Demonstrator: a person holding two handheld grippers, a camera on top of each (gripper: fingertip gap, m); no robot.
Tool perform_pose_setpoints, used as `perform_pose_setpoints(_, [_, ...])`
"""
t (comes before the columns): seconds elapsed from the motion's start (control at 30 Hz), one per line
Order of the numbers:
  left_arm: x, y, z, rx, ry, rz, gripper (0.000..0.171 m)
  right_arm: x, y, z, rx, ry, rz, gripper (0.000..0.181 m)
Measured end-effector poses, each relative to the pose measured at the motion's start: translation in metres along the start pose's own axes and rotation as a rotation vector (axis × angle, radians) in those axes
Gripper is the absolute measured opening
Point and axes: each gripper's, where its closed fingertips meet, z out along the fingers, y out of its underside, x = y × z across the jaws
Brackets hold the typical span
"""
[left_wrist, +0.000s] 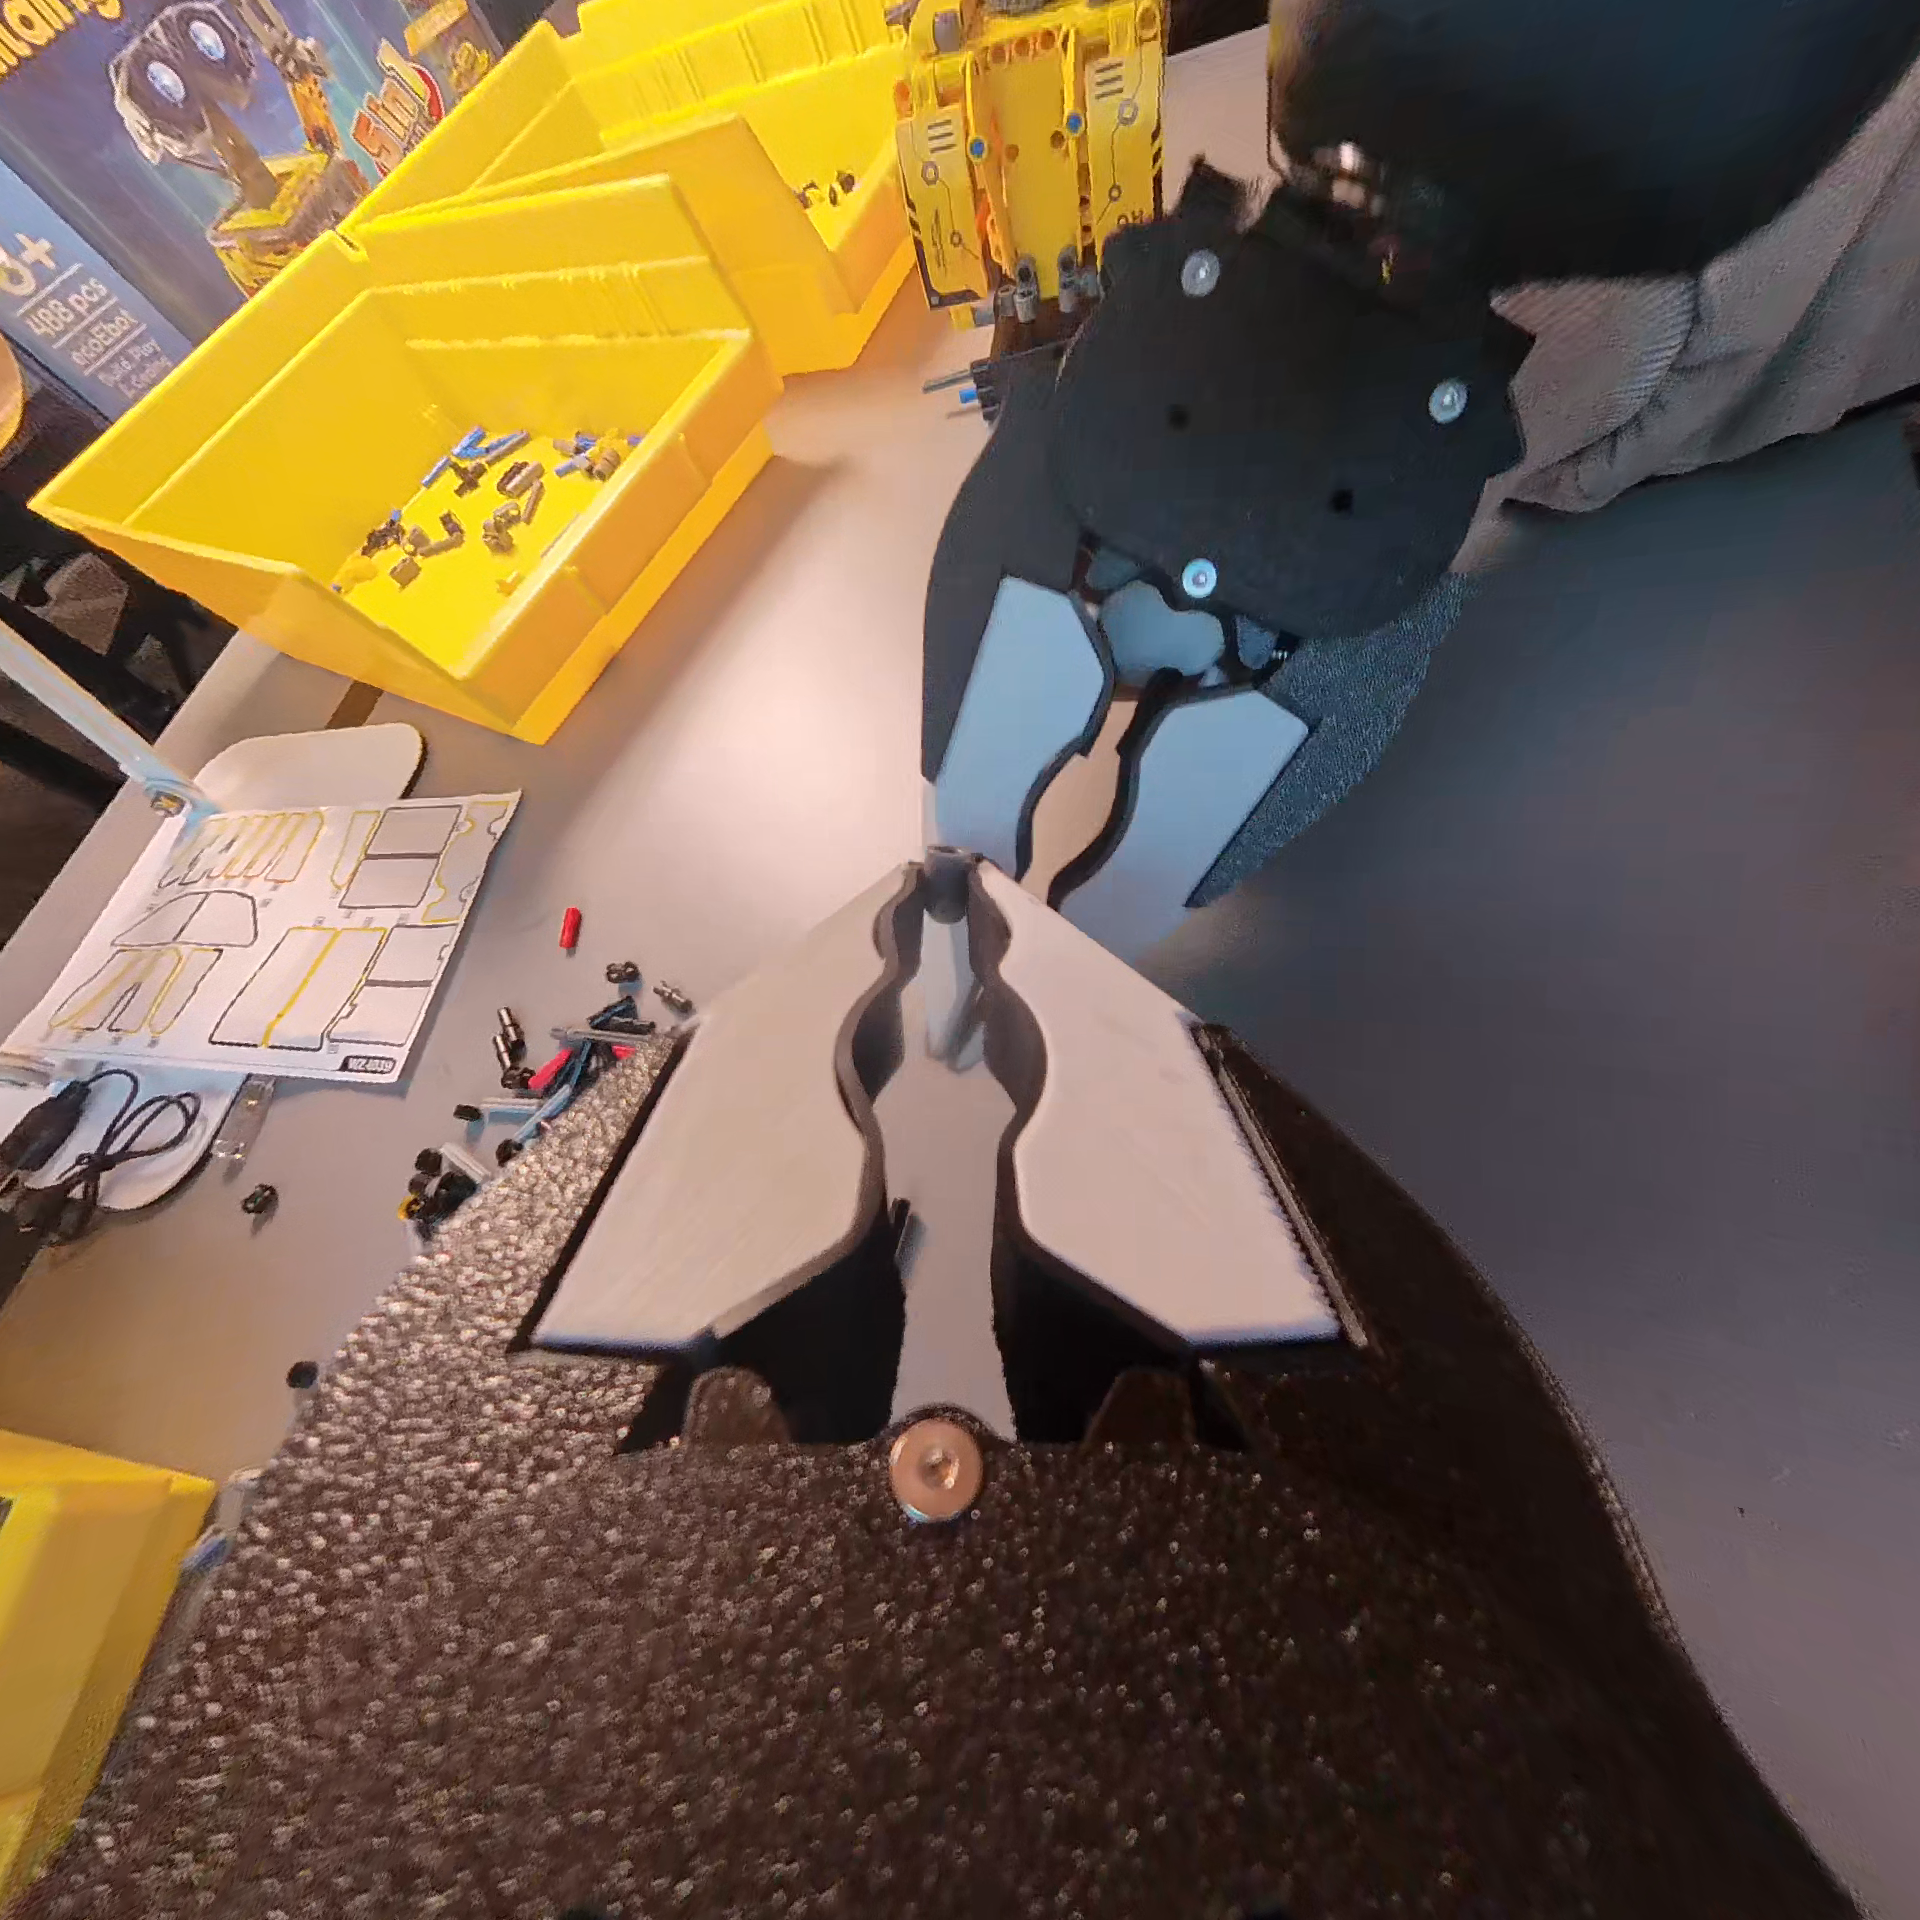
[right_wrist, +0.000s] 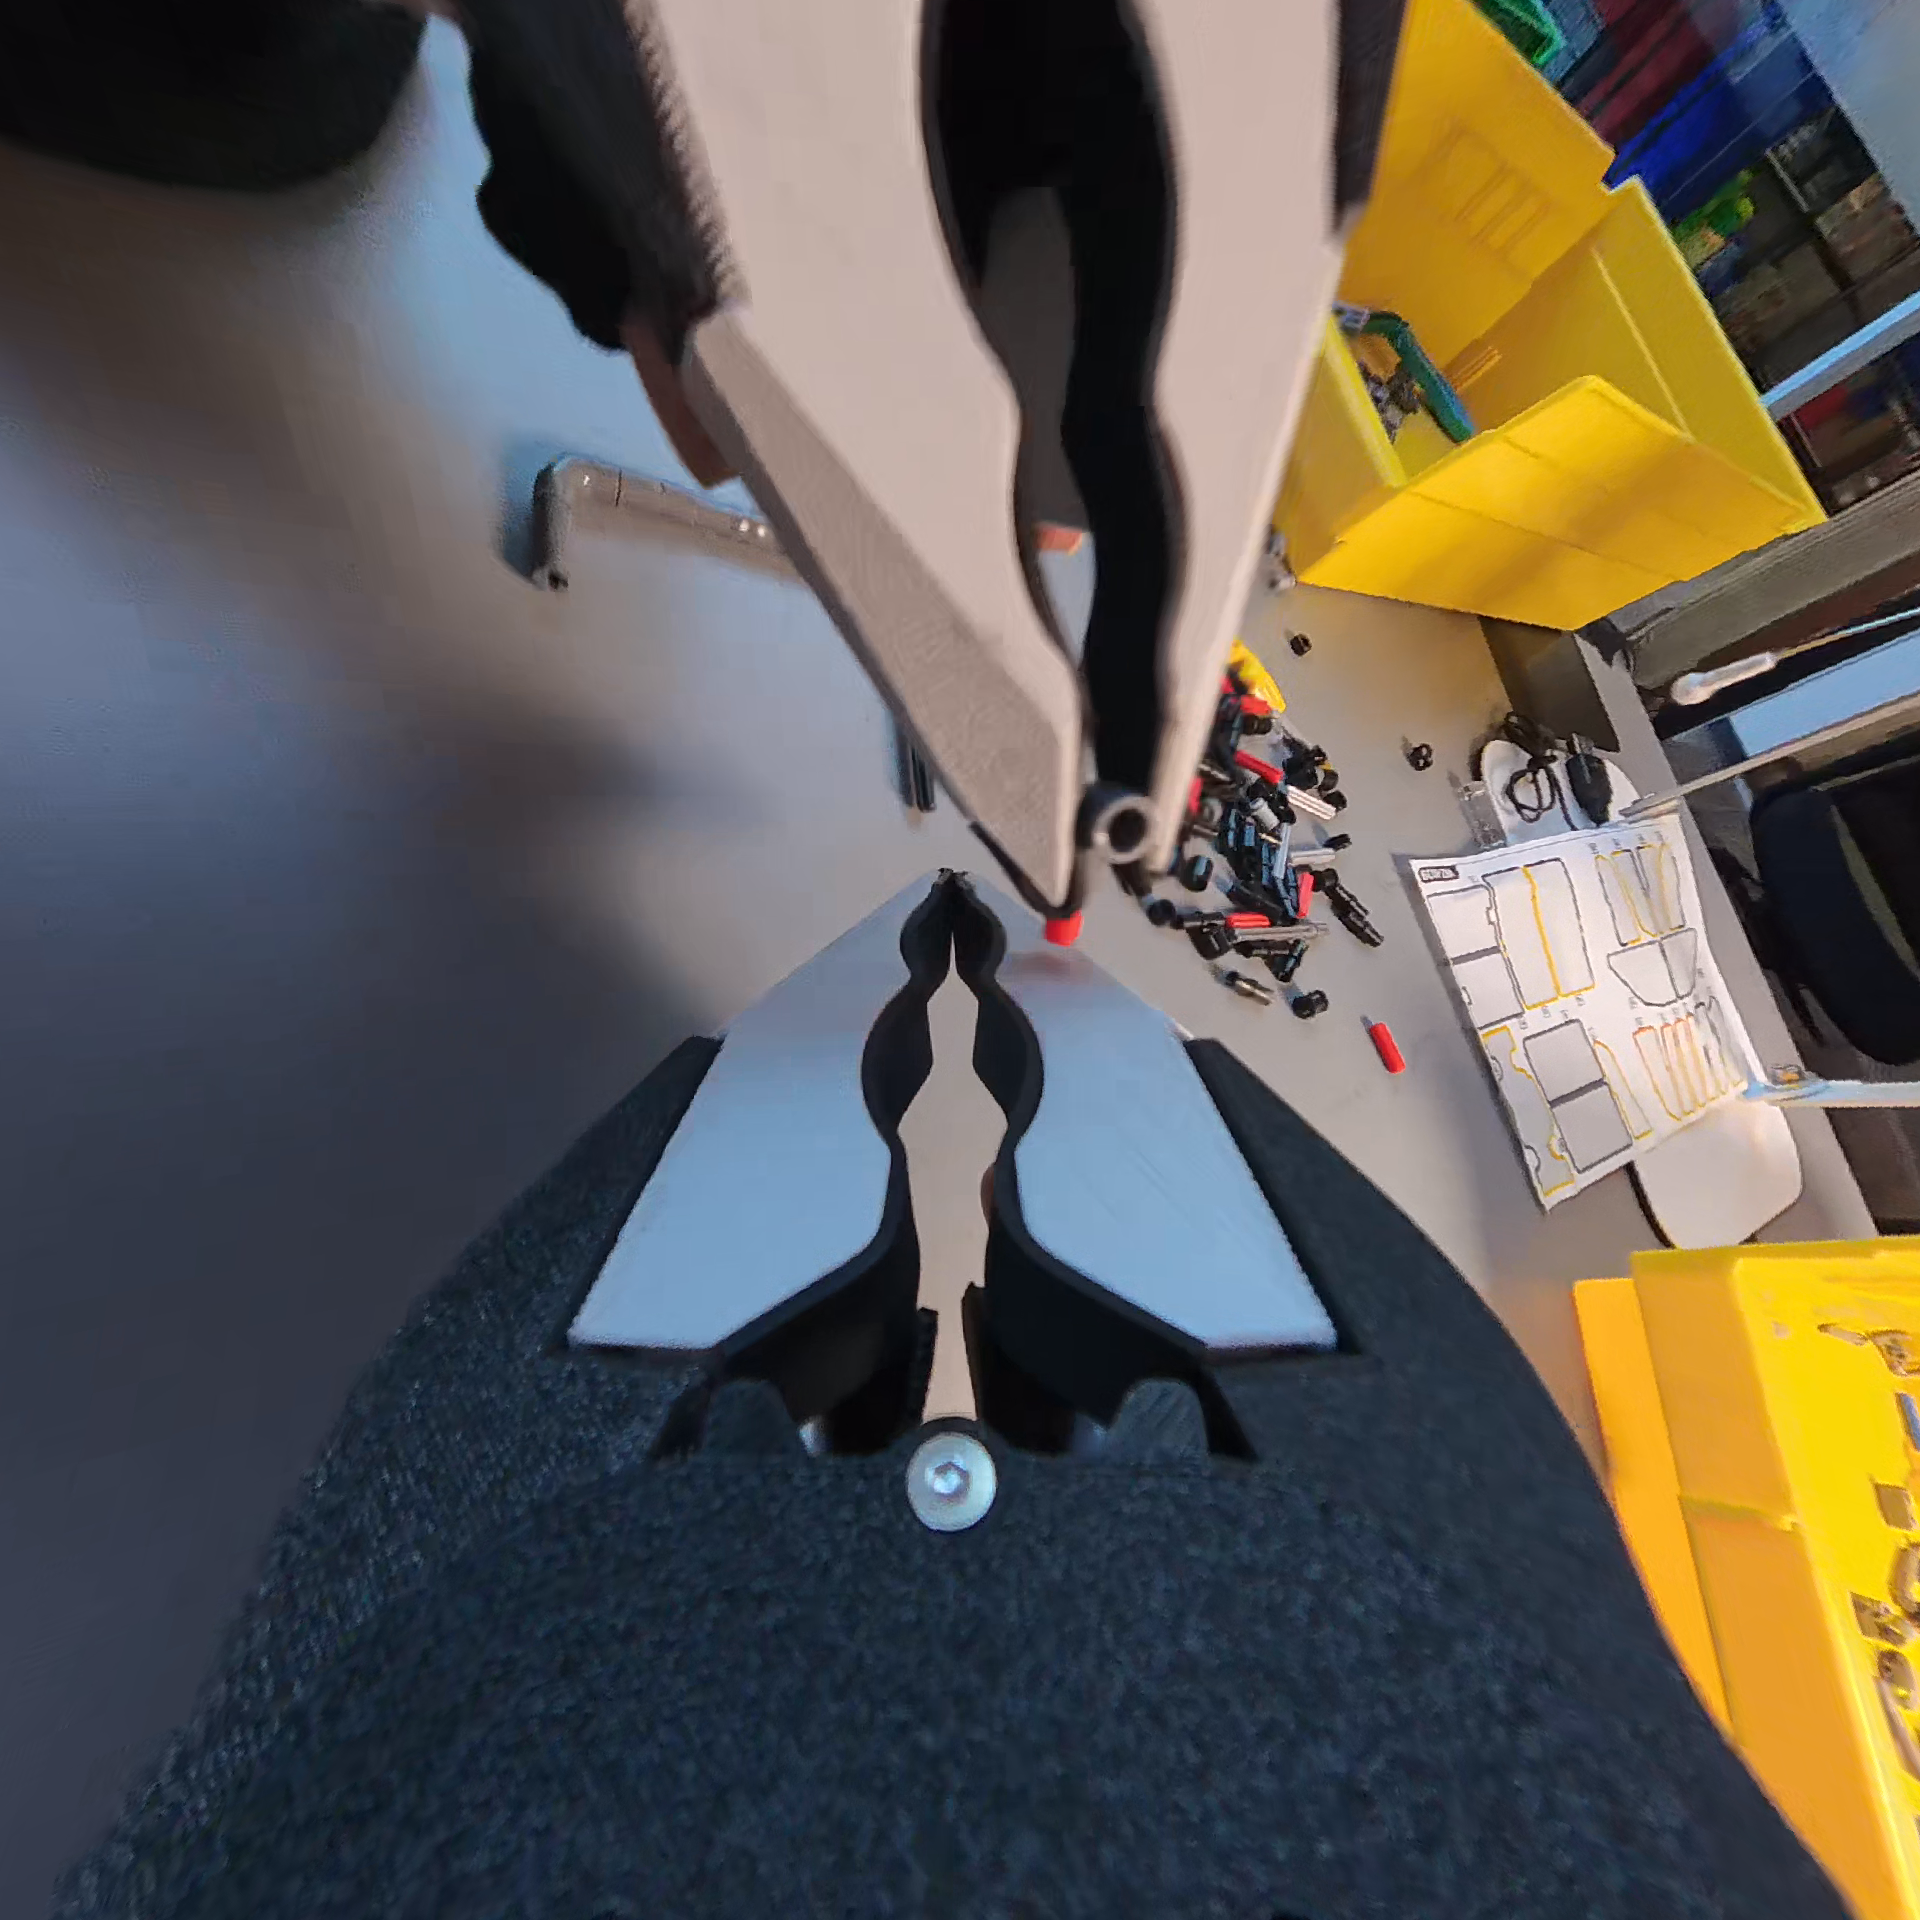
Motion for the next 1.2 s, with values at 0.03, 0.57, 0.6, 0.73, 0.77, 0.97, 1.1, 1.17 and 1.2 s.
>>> perform_pose_setpoints(0.03, [0.002, -0.001, -0.002, 0.028, 0.021, -0.029, 0.007, 0.005, -0.003, -0.001, 0.006, 0.015, 0.022, 0.0])
perform_pose_setpoints(0.57, [0.006, -0.004, -0.001, 0.054, 0.023, -0.005, 0.007, 0.016, -0.012, -0.008, 0.043, 0.051, 0.045, 0.0])
perform_pose_setpoints(0.6, [0.006, -0.004, 0.0, 0.054, 0.022, -0.001, 0.008, 0.015, -0.012, -0.008, 0.044, 0.048, 0.047, 0.0])
perform_pose_setpoints(0.73, [0.007, -0.004, 0.0, 0.065, 0.016, 0.007, 0.008, 0.015, -0.011, -0.007, 0.036, 0.058, 0.039, 0.0])
perform_pose_setpoints(0.77, [0.007, -0.005, 0.001, 0.069, 0.015, 0.012, 0.007, 0.015, -0.011, -0.007, 0.035, 0.057, 0.037, 0.0])
perform_pose_setpoints(0.97, [0.012, -0.006, 0.002, 0.076, 0.021, 0.029, 0.008, 0.012, -0.008, -0.004, 0.024, 0.057, 0.013, 0.0])
perform_pose_setpoints(1.1, [0.013, -0.001, 0.004, 0.05, 0.022, 0.036, 0.008, 0.009, -0.004, -0.002, -0.003, 0.056, -0.016, 0.0])
perform_pose_setpoints(1.17, [0.012, 0.002, 0.005, 0.04, 0.017, 0.039, 0.008, 0.008, -0.002, -0.001, -0.009, 0.057, -0.026, 0.0])
perform_pose_setpoints(1.2, [0.01, 0.003, 0.004, 0.034, 0.01, 0.035, 0.008, 0.008, -0.002, -0.002, -0.006, 0.053, -0.017, 0.0])
